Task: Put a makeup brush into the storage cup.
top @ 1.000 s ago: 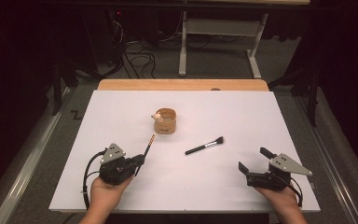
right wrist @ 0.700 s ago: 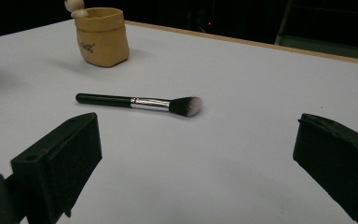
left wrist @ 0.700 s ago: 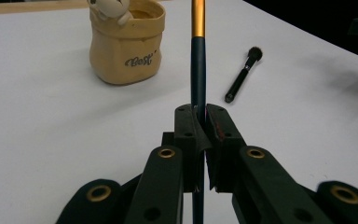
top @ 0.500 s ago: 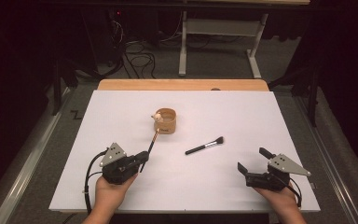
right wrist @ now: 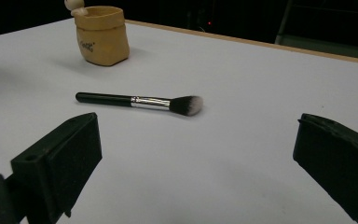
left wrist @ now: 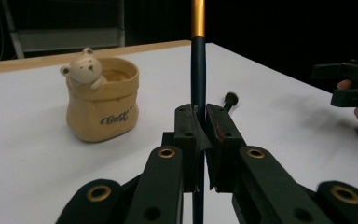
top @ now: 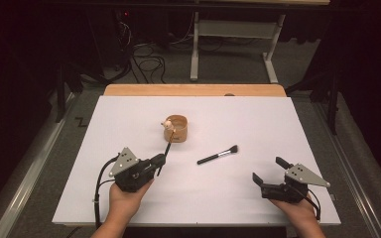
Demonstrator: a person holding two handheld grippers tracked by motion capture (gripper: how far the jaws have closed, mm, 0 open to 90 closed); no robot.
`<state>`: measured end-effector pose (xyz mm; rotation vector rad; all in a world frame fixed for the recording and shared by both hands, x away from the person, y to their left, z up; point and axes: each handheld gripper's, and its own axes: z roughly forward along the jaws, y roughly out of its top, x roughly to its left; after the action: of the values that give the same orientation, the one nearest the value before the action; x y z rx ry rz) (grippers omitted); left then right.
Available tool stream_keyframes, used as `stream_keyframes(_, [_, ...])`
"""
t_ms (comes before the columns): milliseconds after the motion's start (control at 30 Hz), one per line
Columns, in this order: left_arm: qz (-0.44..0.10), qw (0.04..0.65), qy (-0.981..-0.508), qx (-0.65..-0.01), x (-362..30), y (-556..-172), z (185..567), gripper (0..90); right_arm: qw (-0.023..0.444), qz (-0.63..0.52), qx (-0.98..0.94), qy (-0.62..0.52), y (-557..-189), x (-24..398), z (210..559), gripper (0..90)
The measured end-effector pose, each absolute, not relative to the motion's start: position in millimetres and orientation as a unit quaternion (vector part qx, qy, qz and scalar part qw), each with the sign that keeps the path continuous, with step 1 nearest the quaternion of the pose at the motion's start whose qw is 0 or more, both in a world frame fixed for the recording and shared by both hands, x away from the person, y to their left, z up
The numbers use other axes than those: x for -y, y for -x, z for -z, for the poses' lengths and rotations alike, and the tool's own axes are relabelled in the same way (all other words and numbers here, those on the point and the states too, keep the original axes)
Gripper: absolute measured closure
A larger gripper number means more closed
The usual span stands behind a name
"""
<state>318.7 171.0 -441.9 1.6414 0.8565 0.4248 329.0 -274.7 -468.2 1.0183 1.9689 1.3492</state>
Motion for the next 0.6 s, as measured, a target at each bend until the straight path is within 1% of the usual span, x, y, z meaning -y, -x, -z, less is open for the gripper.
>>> stream_keyframes(267, [-0.182,0.61,-0.691,-0.343,-170,-308,449,84.0,0.271,-0.502,-0.73,-0.377,-328,274,469,1.8])
stream_keyframes(367, [-0.203,0.614,-0.687,-0.33,-169,-302,450,84.0,0.271,-0.503,-0.731,-0.373,-328,272,469,1.8])
stream_keyframes(600, [-0.194,0.622,-0.68,-0.336,-169,-303,454,84.0,0.271,-0.507,-0.732,-0.367,-326,269,468,1.7])
